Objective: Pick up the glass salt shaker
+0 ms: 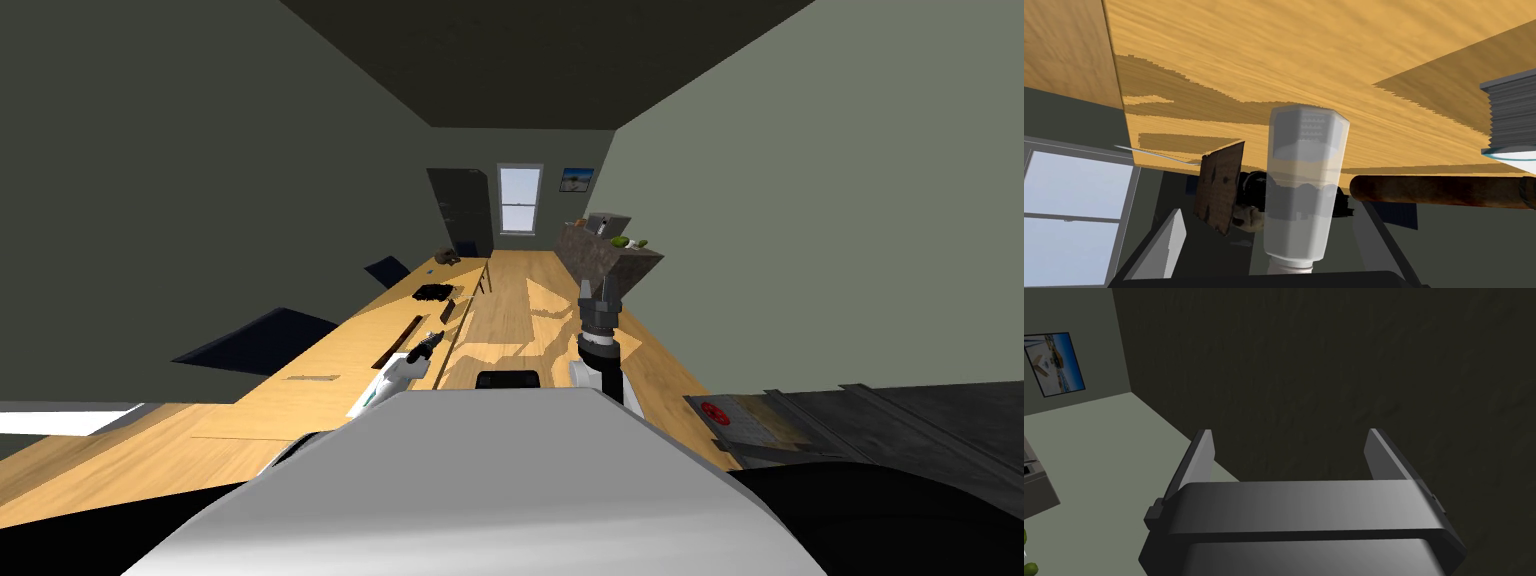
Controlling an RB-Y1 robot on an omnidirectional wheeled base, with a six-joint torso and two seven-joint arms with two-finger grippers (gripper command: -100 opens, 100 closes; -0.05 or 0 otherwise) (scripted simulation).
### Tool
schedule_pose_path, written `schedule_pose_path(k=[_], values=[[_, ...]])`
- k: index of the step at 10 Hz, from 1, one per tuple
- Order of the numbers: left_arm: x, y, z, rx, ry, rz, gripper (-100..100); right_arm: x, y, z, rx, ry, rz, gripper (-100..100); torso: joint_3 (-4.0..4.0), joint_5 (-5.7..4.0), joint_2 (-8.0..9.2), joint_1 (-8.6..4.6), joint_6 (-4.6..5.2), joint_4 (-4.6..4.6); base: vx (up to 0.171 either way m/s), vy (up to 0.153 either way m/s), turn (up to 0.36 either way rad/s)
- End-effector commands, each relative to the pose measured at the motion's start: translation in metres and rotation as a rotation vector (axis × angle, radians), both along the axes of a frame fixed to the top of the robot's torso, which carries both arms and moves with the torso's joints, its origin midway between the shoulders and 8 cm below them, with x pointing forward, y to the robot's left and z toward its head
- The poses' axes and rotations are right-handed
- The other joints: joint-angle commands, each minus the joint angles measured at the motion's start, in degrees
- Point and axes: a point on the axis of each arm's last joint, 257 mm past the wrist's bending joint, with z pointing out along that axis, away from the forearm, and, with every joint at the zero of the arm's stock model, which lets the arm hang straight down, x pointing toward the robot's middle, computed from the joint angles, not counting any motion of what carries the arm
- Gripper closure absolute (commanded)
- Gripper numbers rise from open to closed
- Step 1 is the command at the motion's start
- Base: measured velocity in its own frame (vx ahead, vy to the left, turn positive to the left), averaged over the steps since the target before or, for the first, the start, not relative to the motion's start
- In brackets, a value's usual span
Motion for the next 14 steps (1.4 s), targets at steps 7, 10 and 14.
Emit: schedule_pose_path(k=[7,10,14], values=[[0.014,-0.036,0.004,0.015,0.006,-0.003,100,0.0,0.0,0.0,0.0,0.0,0.0,0,0.0,-0.06,0.0,-0.24,0.0,0.0,-0.005,0.066,0.028],[0.015,-0.036,0.004,0.017,0.006,-0.004,100,0.0,0.0,0.0,0.0,0.0,0.0,0,-0.02,-0.03,-0.03,-0.24,-0.01,-0.01,0.0,0.0,0.0],[0.002,-0.008,-0.002,-0.002,0.003,-0.003,100,0.0,0.0,0.0,0.0,0.0,0.0,0,-0.21,0.17,-0.25,-0.56,0.16,-0.18,0.012,-0.079,-0.039]])
